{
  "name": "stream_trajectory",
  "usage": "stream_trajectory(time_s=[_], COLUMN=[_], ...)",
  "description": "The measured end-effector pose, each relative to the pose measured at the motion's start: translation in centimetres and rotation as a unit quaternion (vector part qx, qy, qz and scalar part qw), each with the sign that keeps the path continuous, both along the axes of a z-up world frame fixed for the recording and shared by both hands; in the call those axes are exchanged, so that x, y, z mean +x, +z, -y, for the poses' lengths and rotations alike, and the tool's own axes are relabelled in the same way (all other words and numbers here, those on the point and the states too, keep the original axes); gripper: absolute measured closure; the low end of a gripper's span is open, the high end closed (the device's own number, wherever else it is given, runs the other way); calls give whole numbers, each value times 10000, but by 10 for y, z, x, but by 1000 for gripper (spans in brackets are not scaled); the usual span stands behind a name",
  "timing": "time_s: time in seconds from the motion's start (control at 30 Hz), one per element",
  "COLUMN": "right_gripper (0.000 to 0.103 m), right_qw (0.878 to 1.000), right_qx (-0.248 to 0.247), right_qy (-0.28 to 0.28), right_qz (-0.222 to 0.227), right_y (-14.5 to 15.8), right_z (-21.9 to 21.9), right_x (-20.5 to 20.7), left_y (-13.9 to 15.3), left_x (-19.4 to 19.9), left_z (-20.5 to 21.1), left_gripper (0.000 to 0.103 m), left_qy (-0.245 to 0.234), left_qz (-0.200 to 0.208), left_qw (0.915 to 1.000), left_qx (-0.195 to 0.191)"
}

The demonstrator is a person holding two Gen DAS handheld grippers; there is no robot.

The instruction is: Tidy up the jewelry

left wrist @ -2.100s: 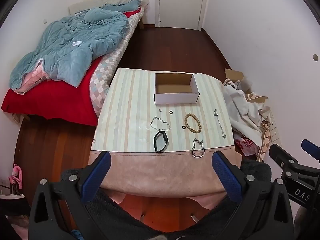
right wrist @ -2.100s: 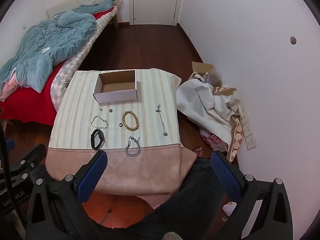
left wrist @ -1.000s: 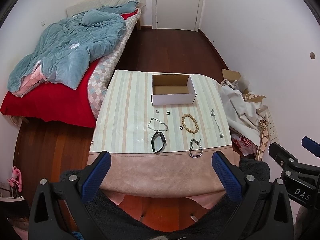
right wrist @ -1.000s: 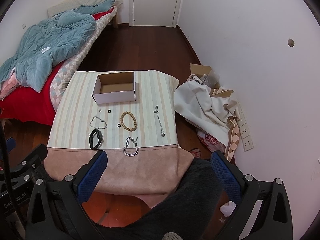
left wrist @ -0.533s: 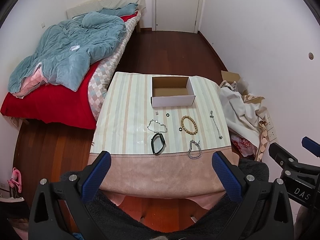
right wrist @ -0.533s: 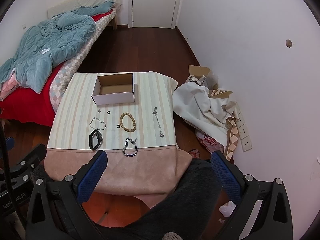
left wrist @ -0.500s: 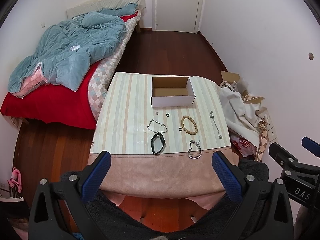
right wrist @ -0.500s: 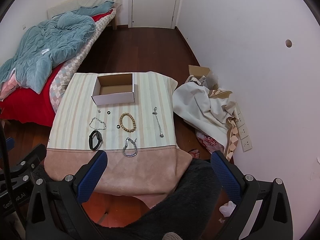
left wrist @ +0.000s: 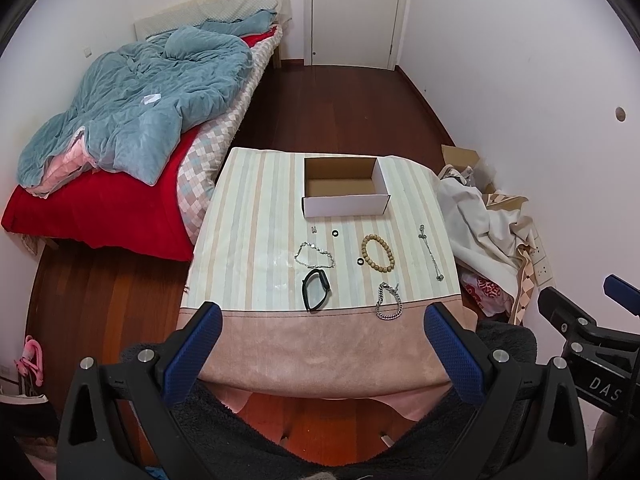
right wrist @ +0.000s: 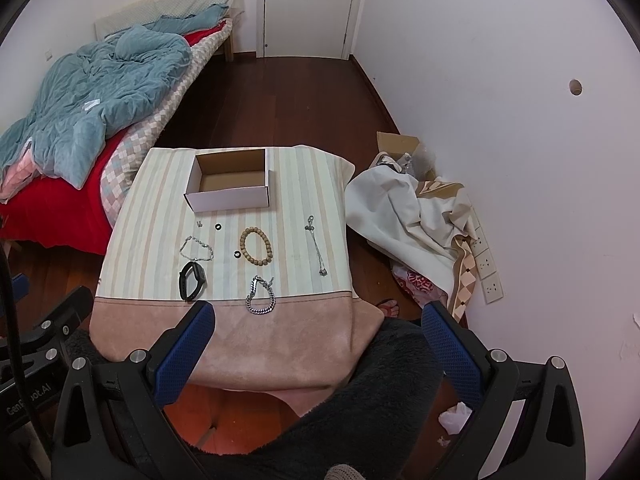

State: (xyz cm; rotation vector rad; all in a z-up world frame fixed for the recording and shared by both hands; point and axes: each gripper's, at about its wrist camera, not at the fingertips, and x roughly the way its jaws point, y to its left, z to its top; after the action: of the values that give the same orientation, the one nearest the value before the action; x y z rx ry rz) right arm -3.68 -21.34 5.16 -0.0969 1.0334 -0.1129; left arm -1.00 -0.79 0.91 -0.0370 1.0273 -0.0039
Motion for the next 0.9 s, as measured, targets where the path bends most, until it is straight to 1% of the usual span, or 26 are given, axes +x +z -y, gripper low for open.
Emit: stream_trajectory(time_s=[0.5, 0.67, 0.73, 0.83, 0.9], right_gripper=[0, 0, 0, 0, 0], right_qw=[10000, 9999, 9995, 9984, 9984], right_qx=[-18, 54, 148, 233, 237], right_qy=[-13, -83, -155, -286, -348], right_qz=[21, 109, 222, 423, 371], right_y=[0, 0, -3, -17, -34], right_z=[0, 1, 6, 15, 18], right_x=[-3, -2, 4, 22, 39], left_y=[5, 2, -4, -24, -41], left_x=[-5, -2, 5, 27, 42], left_z=[0, -3, -7, -23, -33], left_gripper=[0, 0, 0, 0, 0], left_qy=[29, 58, 129, 440, 597], left_qz=[58, 71, 113, 204, 202], left_qw=[10000, 10000, 9998, 9983, 9965], left_qx=[-13, 3, 81, 338, 543])
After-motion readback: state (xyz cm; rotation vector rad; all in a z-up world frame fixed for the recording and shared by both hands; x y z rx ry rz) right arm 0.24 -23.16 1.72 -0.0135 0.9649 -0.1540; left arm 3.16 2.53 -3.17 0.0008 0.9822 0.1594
